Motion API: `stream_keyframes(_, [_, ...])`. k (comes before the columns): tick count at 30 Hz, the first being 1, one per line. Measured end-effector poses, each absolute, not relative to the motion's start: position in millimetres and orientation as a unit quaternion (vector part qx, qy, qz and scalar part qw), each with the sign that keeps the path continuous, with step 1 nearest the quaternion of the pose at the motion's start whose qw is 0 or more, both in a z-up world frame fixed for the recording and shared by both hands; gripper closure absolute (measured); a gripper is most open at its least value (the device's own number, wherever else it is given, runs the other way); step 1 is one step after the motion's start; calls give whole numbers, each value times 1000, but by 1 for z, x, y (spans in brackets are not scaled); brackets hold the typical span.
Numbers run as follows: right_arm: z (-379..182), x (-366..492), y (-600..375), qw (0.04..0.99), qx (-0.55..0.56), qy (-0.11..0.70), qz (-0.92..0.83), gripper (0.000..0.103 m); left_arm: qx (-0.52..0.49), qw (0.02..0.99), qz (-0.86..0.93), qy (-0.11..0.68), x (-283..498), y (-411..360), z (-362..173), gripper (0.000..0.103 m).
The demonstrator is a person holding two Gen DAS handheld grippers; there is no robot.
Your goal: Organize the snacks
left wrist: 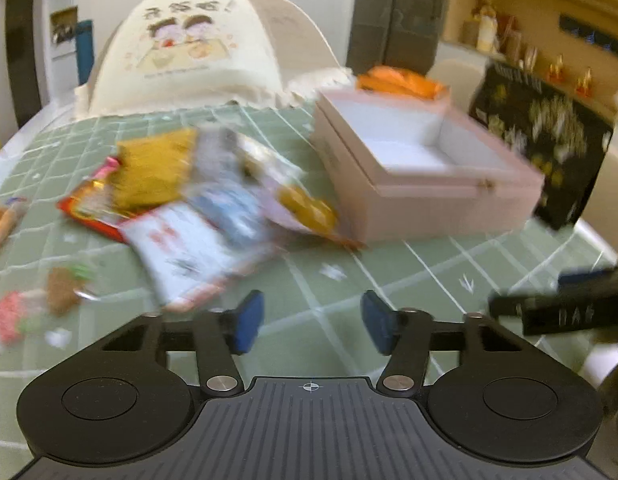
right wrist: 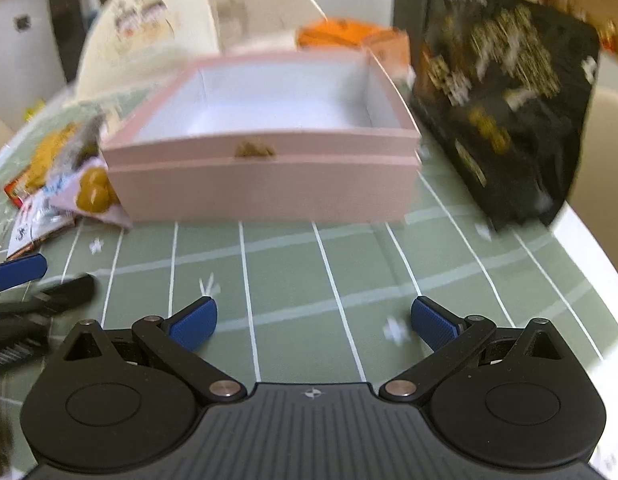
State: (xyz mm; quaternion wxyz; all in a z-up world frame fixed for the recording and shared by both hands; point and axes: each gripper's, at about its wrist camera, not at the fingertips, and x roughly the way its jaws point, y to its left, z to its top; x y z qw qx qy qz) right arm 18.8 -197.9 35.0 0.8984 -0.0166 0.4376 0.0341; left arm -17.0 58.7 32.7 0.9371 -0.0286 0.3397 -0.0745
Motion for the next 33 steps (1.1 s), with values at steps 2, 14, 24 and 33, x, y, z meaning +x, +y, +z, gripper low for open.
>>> stream_keyframes(2, [38, 18, -196, 889, -19, 457, 32, 0, -20, 949, -45, 313, -16, 94, 53, 44])
stream_keyframes(14, [64, 20, -136, 870, 11, 474, 133, 5, -95, 908, 105, 395, 82, 318, 43, 46])
stream_keyframes(24, [70, 46, 70, 841, -45, 422, 335, 5, -9, 895, -24, 446, 57, 298, 34, 43])
stream_keyframes(33, [41, 39, 128, 827, -165, 401, 359, 37, -20, 893, -27, 449, 33, 282, 36, 43])
